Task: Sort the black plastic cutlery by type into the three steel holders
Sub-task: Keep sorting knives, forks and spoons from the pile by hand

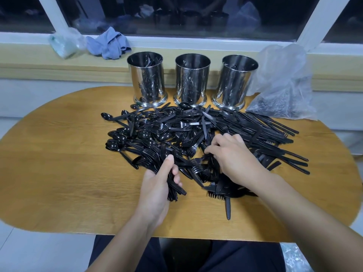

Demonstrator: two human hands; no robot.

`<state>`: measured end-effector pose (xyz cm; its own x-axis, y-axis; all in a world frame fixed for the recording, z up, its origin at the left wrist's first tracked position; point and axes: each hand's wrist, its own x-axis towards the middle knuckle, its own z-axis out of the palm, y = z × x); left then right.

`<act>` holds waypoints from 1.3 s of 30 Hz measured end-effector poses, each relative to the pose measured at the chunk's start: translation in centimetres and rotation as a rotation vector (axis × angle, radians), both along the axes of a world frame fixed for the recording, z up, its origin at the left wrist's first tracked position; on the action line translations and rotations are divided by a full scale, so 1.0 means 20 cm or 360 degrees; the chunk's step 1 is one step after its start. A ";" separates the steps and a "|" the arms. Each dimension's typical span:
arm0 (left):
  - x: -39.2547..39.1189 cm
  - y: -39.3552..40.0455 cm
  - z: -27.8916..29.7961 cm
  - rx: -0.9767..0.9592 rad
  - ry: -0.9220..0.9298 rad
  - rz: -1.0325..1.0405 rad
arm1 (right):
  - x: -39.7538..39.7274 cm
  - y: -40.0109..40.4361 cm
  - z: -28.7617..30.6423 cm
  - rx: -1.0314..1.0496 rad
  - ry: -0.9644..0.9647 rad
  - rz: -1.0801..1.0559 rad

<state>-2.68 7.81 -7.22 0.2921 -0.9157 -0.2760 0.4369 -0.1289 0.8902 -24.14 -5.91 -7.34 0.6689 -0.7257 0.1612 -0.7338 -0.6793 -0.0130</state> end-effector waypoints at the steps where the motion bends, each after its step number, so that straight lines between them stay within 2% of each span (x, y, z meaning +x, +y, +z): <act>1: 0.00 0.00 0.00 0.0005 -0.0007 0.0000 | 0.00 -0.01 0.01 -0.0023 -0.0026 0.0023; 6: -0.01 0.00 0.00 0.0011 -0.0014 -0.0003 | 0.00 0.01 0.06 -0.0046 -0.0153 0.0156; 9: -0.02 0.00 0.01 -0.0006 -0.0040 -0.0047 | 0.01 0.04 0.10 0.0021 -0.0345 0.0114; 13: -0.04 0.00 0.03 -0.0061 -0.0141 -0.0075 | 0.07 0.18 0.16 0.0399 -0.0905 -0.0134; 16: -0.07 -0.01 0.01 -0.0132 -0.0049 -0.0026 | 0.17 0.35 0.18 0.0820 -0.1331 -0.0204; 18: -0.09 -0.01 0.01 -0.0123 -0.0034 -0.0029 | 0.23 0.43 0.20 0.1019 -0.1470 -0.0145; 21: -0.10 0.00 0.01 -0.0066 -0.0049 -0.0034 | 0.26 0.48 0.18 0.1096 -0.1600 -0.0131; 26: -0.08 0.01 0.01 0.0029 -0.0014 0.0012 | 0.21 0.48 0.12 0.0953 -0.1520 -0.0264; 29: -0.07 0.01 0.02 0.0086 0.0054 0.0025 | 0.13 0.44 0.10 0.0673 -0.1415 -0.0427; 33: -0.05 0.01 0.02 0.0008 0.0115 0.0001 | 0.00 0.32 0.05 0.0326 -0.1161 -0.0650; 39: -0.06 0.00 0.01 0.0011 0.0136 -0.0018 | -0.03 0.22 0.03 0.0437 -0.0535 -0.0558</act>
<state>-3.97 7.91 -7.09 0.2567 -0.9170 -0.3054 0.5095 -0.1402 0.8490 -24.77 -1.60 -6.69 0.3244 -0.9409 0.0977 -0.8401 -0.3340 -0.4274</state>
